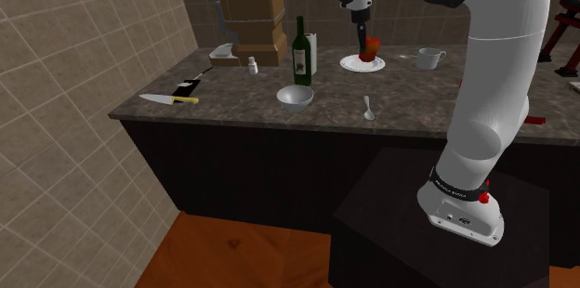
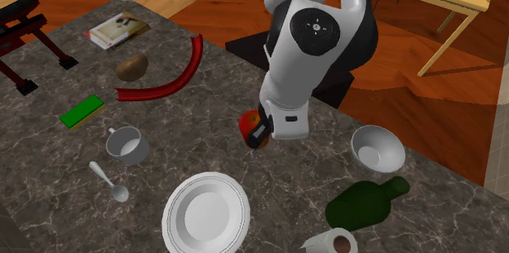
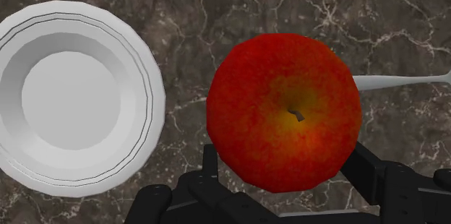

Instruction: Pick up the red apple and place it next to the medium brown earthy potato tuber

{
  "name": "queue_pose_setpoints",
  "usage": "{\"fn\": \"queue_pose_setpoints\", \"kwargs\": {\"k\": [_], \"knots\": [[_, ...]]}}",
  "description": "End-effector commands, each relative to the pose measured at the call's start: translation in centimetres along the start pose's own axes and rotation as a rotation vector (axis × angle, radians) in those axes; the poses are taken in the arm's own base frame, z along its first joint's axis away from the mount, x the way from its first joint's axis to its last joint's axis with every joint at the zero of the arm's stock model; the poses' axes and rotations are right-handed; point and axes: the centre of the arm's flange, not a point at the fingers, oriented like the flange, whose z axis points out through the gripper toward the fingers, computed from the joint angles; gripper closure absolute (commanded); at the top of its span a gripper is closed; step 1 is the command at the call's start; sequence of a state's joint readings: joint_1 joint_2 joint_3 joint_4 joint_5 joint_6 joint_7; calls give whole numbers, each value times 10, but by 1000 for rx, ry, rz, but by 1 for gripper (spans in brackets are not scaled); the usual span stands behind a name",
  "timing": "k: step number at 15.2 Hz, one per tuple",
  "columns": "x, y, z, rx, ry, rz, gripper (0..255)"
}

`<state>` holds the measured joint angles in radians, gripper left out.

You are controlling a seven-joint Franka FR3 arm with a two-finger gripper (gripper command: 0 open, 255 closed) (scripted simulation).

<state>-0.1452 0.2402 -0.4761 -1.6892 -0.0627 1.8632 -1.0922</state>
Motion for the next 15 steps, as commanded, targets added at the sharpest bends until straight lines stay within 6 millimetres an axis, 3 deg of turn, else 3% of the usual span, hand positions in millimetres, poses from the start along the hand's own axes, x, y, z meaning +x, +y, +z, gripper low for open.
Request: {"fn": "queue_pose_setpoints", "kwargs": {"k": [1, 11, 15], "knots": [[-2, 0, -10, 0, 0, 0, 255], [-10, 2, -59, 0, 0, 0, 255], [-61, -8, -50, 0, 0, 0, 255]]}}
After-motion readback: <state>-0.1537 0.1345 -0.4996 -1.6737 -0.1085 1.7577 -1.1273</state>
